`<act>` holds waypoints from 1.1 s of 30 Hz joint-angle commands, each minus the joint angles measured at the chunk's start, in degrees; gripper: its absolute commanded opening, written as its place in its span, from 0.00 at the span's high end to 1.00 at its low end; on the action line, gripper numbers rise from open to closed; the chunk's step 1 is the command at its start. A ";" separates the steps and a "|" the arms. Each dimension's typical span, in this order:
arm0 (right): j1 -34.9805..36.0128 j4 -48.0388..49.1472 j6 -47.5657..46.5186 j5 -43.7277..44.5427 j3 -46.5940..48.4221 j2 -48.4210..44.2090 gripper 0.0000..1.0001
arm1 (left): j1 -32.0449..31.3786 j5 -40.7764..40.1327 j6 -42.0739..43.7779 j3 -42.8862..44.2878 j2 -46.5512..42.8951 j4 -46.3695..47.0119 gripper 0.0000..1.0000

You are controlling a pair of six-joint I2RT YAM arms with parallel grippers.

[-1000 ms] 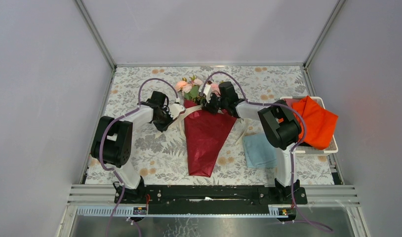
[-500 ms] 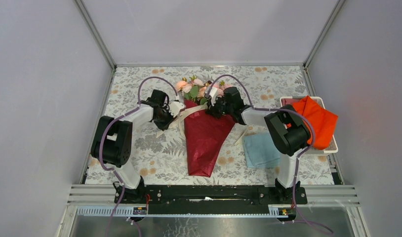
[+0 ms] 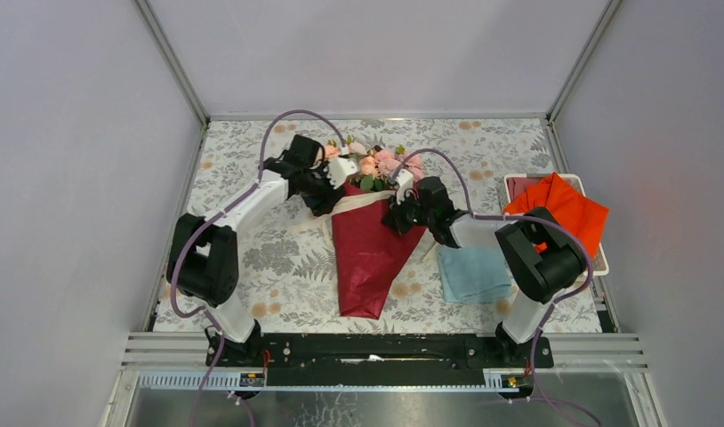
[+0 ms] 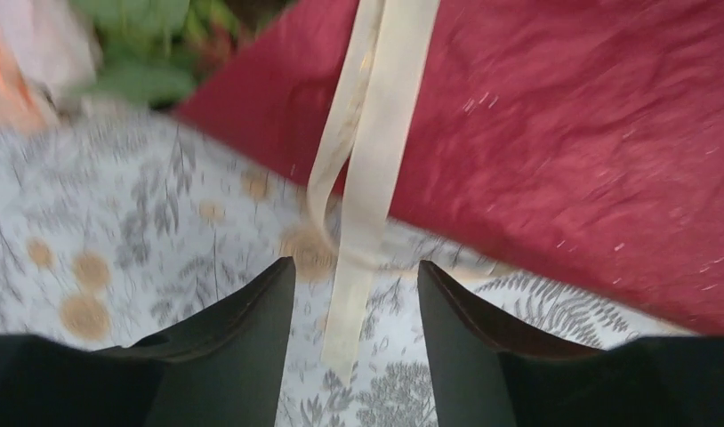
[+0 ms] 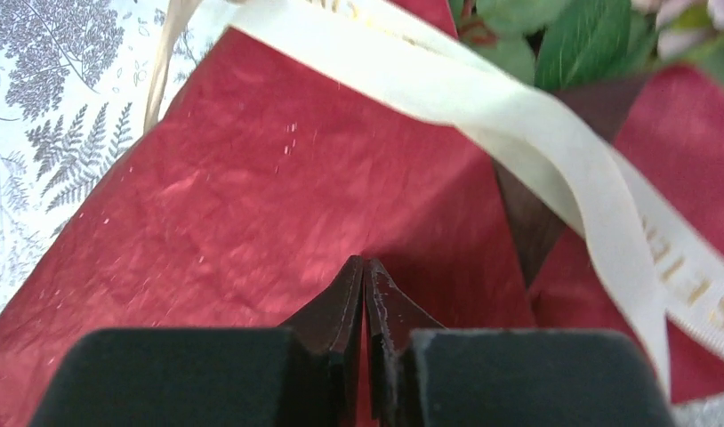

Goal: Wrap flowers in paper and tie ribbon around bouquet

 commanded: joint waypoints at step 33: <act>-2.29 9.60 25.18 9.15 -15.95 -8.20 0.88 | -12.48 8.14 13.94 14.79 16.96 9.32 0.86</act>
